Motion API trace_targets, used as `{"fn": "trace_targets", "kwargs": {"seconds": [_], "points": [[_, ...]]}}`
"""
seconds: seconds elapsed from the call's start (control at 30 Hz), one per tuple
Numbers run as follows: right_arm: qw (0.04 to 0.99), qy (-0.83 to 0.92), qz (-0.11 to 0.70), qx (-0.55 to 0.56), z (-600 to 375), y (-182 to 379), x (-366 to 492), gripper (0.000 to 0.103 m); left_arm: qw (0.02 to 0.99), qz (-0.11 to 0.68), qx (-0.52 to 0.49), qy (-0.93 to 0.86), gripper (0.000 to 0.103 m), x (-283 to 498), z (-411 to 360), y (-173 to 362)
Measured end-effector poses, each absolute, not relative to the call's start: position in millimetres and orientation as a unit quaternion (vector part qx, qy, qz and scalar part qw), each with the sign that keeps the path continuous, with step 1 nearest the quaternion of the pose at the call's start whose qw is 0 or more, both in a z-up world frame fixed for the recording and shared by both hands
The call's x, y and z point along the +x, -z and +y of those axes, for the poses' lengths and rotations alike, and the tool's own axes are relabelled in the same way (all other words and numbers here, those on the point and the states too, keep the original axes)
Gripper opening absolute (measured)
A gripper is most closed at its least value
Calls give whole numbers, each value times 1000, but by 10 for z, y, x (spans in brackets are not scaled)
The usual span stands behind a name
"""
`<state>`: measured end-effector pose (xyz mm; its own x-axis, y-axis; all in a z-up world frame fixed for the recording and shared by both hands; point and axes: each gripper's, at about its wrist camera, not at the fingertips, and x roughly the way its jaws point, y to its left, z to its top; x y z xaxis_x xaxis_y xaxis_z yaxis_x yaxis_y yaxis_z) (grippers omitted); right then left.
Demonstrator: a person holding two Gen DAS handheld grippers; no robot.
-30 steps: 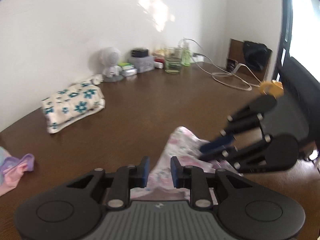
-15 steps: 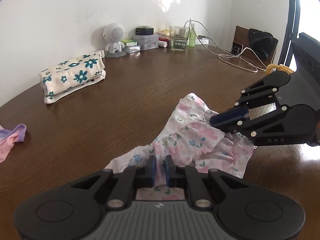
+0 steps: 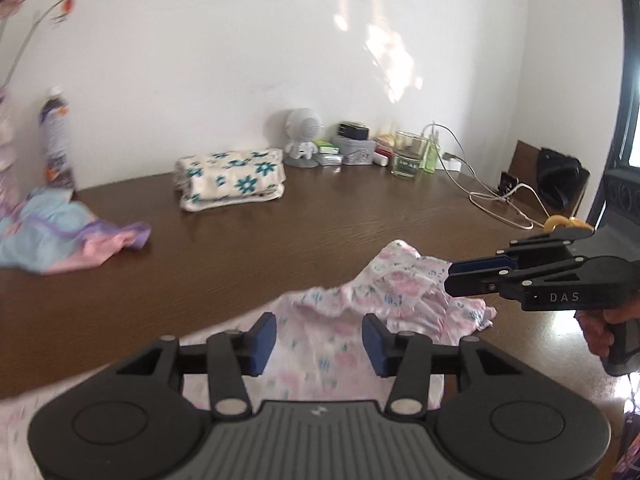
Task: Fold clothes
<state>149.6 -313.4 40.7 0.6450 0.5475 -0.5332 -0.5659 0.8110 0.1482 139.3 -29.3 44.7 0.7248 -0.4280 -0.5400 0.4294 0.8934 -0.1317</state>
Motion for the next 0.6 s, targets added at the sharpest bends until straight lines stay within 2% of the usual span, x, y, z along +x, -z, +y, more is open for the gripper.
{"fn": "trace_targets", "kwargs": {"seconds": [0.07, 0.17, 0.27, 0.33, 0.43, 0.5, 0.57, 0.6], "points": [[902, -312, 298, -3, -3083, -370, 1403, 26, 933, 293, -22, 209, 51, 1189, -117, -427], [899, -318, 302, -1, -2948, -281, 1251, 37, 939, 294, -54, 171, 67, 913, 130, -375], [897, -317, 308, 6, -2798, -189, 1165, 43, 945, 292, -82, 126, 77, 673, 358, -299], [895, -317, 313, 12, -2692, -140, 1131, 51, 947, 289, -100, 97, 90, 526, 501, -253], [902, -308, 304, -9, -2535, -112, 1011, 72, 951, 282, -111, 68, 91, 385, 640, -230], [908, -299, 294, -18, -2484, -112, 921, 90, 952, 280, -107, 55, 103, 299, 680, -217], [913, -292, 285, -22, -2452, -119, 841, 103, 954, 279, -104, 43, 103, 216, 704, -197], [914, -291, 283, -22, -2447, -127, 809, 103, 954, 278, -103, 40, 103, 179, 716, -189]]}}
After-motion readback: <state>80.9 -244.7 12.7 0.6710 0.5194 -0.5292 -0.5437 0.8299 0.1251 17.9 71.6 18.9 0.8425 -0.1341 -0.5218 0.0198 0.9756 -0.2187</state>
